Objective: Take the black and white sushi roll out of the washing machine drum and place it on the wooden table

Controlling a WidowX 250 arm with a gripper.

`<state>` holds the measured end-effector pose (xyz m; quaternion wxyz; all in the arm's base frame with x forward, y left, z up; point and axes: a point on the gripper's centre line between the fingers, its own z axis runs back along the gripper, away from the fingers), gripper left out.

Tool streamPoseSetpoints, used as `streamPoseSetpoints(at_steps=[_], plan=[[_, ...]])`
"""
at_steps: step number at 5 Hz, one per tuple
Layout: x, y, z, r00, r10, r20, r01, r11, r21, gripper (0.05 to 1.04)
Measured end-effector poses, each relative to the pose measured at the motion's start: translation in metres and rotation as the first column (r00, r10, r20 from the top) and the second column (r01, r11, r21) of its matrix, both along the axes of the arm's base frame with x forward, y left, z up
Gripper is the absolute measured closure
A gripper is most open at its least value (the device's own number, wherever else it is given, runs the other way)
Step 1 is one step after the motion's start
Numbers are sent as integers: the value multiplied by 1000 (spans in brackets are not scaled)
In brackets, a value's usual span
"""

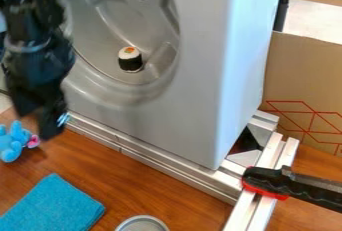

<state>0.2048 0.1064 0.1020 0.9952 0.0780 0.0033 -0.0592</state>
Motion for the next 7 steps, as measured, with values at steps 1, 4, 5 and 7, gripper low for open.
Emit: streamPoseSetpoints(at_steps=[1, 4, 5, 7], plan=[[26, -2, 19, 993, 5, 117, -4, 1000, -5, 83], [115, 13, 8, 969, -28, 244, 48, 996, -77, 83], [132, 19, 1, 967, -25, 254, 53, 993, -105, 83], [142, 24, -6, 964, -21, 264, 50, 993, -105, 83]])
